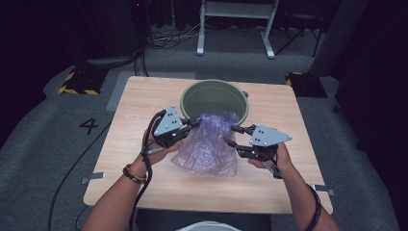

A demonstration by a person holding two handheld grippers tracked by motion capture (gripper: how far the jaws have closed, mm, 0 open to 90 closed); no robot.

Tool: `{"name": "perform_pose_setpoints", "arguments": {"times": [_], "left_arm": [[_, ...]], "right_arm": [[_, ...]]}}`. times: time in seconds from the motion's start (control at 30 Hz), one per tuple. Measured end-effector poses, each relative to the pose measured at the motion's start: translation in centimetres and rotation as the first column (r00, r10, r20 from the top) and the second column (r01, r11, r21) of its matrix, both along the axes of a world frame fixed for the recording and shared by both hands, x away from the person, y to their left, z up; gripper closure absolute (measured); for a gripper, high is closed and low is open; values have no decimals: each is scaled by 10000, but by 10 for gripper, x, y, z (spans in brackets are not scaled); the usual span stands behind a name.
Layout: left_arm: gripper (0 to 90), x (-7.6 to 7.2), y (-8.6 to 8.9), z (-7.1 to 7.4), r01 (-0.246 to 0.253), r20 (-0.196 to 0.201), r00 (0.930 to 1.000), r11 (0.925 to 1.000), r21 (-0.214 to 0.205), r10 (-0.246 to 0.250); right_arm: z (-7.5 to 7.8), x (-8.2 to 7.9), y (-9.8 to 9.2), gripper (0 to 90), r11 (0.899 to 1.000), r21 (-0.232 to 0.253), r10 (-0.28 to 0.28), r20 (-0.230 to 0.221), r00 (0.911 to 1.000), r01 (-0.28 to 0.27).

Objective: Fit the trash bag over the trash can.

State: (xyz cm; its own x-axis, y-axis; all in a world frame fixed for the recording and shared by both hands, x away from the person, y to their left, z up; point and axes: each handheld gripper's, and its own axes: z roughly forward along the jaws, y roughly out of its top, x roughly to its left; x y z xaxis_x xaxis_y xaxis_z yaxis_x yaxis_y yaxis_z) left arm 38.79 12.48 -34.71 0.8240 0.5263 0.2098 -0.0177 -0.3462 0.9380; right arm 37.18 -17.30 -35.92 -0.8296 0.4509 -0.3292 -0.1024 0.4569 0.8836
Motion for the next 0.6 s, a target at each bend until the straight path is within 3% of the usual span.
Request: {"name": "perform_pose_setpoints", "arguments": {"times": [0.1,0.2,0.37,0.5,0.6], "left_arm": [[891,1,1,0,-9,-42,10000,10000,-34,9],[890,2,2,0,-28,-46,10000,10000,-46,27],[887,5,5,4,-166,-29,9999,9999,-32,166],[883,12,7,6,-357,-88,9993,9994,-8,357],[854,19,8,5,-576,-195,9981,9983,59,577]], "right_arm": [[4,4,-2,786,9996,196,-218,125,9997,216],[7,8,-4,883,9992,269,-290,108,9995,287],[18,15,-5,900,9960,837,-330,44,9994,325],[28,29,-3,900,9923,1183,-323,-284,9991,355],[32,43,1,900,9925,1015,-610,-642,9961,673]]}}
